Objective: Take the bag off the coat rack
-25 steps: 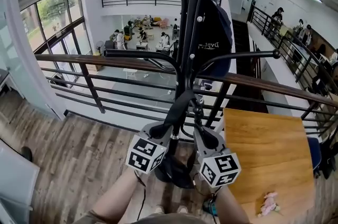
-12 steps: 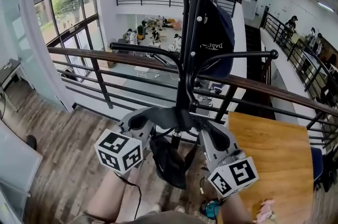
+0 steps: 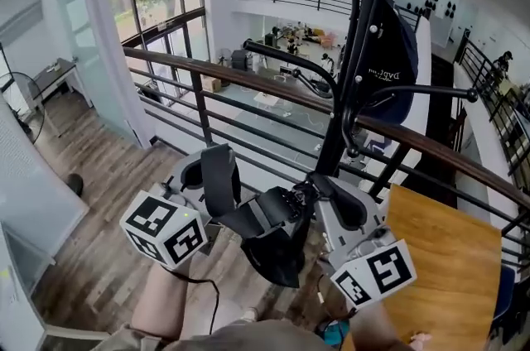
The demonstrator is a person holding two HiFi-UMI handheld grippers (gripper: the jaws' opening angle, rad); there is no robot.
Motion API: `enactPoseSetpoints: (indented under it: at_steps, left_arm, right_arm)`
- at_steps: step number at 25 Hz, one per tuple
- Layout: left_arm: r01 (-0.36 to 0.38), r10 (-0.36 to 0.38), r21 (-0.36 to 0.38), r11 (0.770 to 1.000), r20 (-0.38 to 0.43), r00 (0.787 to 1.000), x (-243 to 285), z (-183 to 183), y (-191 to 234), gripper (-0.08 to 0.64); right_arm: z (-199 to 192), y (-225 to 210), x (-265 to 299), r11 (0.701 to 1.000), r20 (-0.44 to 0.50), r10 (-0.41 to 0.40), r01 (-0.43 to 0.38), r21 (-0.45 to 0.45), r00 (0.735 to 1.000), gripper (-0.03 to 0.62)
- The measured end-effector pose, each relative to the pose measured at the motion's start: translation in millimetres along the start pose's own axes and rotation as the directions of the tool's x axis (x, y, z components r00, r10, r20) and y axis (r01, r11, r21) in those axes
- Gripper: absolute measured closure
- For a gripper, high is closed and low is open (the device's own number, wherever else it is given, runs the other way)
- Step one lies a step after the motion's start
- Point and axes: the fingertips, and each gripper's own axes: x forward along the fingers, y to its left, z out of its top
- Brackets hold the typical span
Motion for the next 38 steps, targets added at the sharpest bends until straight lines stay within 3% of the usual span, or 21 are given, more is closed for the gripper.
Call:
enactPoseSetpoints:
  at_steps: [6,12,15,19,23,28,33,38]
  left_arm:
    - [-0.151,0.152,0.025,0.988,-0.042,0.987,-61.5,-2.5,32.8,0.541]
    - [-0.318,0.319,0.040,0.947,-0.055,0.946,-133.6,-0.7,61.8,0.543]
    - [-0.424,0.426,0.042,0.905,-0.084,0.901,-174.0,-10.9,73.4,0.543]
    - [-0.573,0.573,0.043,0.819,-0.119,0.811,-231.3,-30.0,94.2,0.543]
    - [-0.652,0.646,0.003,0.758,-0.146,0.749,-275.5,-48.7,99.6,0.543]
    - [-0.740,0.732,0.041,0.672,-0.189,0.654,-319.3,-75.5,105.0,0.543]
    - [-0.774,0.754,-0.001,0.633,-0.227,0.617,-348.4,-97.1,102.2,0.543]
    - [-0.776,0.749,-0.030,0.630,-0.237,0.618,-355.7,-104.4,97.7,0.543]
  right_arm:
    - [-9.9,24.6,24.1,0.992,-0.003,0.106,-0.105,0.067,0.994,0.548]
    - [-31.0,81.6,51.9,0.954,-0.030,0.277,-0.271,0.131,0.960,0.548]
    - [-44.2,115.3,65.1,0.915,-0.041,0.381,-0.371,0.159,0.924,0.548]
    - [-61.5,147.3,75.9,0.870,-0.059,0.470,-0.452,0.196,0.881,0.548]
    - [-84.0,178.9,77.6,0.828,-0.097,0.544,-0.515,0.221,0.834,0.548]
    - [-106.1,203.7,79.3,0.787,-0.101,0.594,-0.551,0.277,0.798,0.548]
    - [-129.3,212.9,81.1,0.781,-0.139,0.602,-0.543,0.308,0.787,0.548]
    - [-139.8,218.2,81.4,0.777,-0.167,0.608,-0.538,0.327,0.776,0.548]
